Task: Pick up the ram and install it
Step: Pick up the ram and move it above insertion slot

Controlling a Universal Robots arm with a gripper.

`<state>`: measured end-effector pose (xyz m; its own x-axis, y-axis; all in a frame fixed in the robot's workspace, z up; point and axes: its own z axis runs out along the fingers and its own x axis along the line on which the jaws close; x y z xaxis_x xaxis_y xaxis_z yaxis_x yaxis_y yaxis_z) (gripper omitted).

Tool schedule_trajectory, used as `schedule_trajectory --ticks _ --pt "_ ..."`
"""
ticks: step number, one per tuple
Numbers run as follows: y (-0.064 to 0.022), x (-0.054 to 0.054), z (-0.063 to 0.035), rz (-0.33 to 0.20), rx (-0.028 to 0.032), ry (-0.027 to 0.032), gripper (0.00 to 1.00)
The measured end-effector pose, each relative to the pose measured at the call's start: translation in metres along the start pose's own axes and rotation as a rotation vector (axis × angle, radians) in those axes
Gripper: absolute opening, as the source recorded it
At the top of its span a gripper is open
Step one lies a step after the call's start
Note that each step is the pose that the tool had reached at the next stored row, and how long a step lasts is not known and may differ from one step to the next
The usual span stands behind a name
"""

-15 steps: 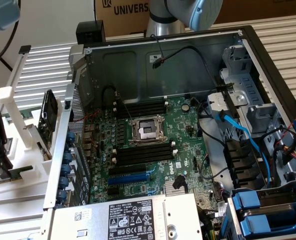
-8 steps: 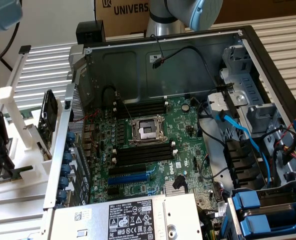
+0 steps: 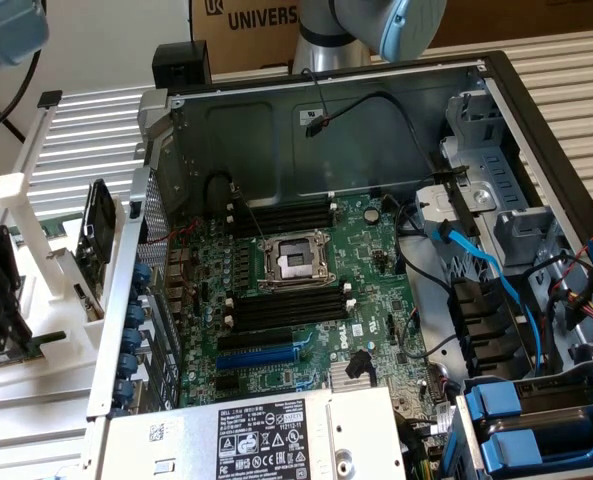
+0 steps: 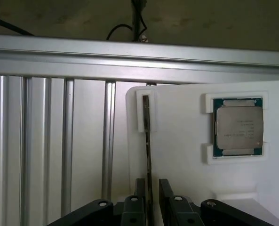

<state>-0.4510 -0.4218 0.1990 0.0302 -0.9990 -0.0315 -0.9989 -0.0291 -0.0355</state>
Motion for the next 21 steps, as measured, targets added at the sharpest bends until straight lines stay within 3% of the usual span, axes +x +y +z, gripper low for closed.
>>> schedule_trajectory --ticks 2,3,14,17,21 --pt "0.0001 -0.0001 0.0 0.0 0.0 0.0001 0.24" --pt "0.0001 -0.0001 0.0 0.0 0.0 0.0 0.17" --pt "0.0001 -0.0001 0.0001 0.0 0.0002 -0.0001 0.17" --pt "0.0001 0.0011 0.0001 0.0 0.0005 -0.0061 0.17" --pt "0.0001 0.0012 0.0 0.0 0.0003 -0.0062 0.17"
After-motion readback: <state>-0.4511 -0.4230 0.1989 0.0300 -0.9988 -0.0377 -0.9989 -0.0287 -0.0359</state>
